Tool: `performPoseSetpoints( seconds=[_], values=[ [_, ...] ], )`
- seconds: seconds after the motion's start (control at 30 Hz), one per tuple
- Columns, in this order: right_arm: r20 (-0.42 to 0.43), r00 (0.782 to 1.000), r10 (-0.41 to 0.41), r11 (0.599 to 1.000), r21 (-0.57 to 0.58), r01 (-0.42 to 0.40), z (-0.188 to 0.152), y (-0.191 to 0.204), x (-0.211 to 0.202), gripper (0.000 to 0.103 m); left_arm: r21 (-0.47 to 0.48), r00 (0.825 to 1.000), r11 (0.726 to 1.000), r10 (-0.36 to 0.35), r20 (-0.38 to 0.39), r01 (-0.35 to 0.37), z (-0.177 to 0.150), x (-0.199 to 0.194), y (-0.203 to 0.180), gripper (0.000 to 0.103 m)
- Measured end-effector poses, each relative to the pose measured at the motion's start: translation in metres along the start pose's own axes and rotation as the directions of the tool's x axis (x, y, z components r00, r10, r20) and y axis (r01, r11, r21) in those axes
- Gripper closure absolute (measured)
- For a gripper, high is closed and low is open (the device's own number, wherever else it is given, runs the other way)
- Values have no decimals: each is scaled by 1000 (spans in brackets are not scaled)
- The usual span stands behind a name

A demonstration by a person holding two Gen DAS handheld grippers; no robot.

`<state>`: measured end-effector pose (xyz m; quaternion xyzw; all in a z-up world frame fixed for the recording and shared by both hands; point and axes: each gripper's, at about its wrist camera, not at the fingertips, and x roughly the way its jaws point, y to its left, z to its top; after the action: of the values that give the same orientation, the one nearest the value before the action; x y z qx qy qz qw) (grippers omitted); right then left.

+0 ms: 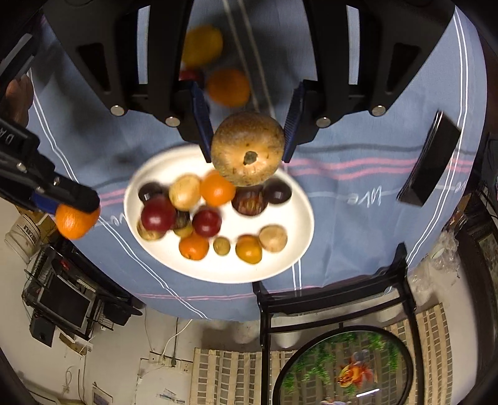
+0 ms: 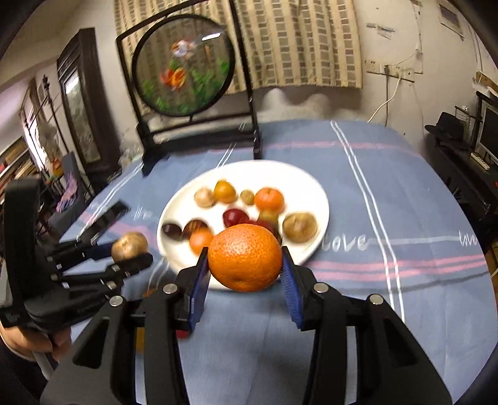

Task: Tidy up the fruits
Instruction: 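Carry both fruits onto the white plate and open both tools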

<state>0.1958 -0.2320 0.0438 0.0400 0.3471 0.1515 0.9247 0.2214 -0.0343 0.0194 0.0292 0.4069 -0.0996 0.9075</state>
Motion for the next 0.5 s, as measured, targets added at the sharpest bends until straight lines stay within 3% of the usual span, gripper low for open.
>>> performPoseSetpoints(
  seconds=[0.2,0.5],
  values=[
    [12,1000,-9,1000,-10,9,34,-3,39,59,-16,999,999,30,-16,-31,40,36,1,59],
    [-64,997,-31,998,-52,27,43,5,98,58,-6,996,997,75,-40,-76,65,77,4,59]
  ],
)
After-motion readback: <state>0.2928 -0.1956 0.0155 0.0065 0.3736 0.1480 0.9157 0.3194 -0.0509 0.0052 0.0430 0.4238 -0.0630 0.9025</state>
